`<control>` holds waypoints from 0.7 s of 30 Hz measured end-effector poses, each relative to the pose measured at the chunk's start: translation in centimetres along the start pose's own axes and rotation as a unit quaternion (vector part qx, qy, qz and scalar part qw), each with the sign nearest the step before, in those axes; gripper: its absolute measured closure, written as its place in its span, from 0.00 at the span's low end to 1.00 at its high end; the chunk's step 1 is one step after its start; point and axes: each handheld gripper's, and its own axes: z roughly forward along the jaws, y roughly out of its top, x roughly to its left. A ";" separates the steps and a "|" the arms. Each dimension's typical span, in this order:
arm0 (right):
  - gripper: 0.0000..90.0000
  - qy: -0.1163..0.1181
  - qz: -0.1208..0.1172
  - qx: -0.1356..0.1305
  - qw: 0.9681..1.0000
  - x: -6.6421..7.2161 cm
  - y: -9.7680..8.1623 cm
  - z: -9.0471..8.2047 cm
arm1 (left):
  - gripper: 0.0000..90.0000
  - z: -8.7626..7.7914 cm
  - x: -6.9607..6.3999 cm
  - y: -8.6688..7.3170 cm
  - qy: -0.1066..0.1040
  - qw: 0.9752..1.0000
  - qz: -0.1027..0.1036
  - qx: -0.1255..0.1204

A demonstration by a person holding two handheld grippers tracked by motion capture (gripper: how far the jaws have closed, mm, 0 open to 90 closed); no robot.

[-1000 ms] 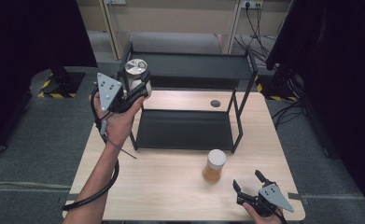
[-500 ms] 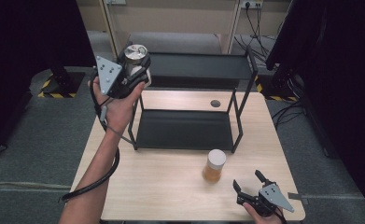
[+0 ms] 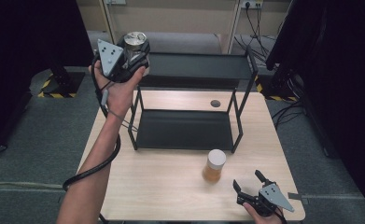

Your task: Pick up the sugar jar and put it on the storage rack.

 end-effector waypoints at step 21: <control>0.08 0.001 0.000 -0.002 1.000 -0.1 -0.1 -0.1 | 0.38 4.1 1.3 -0.5 0.014 1.000 0.002 0.025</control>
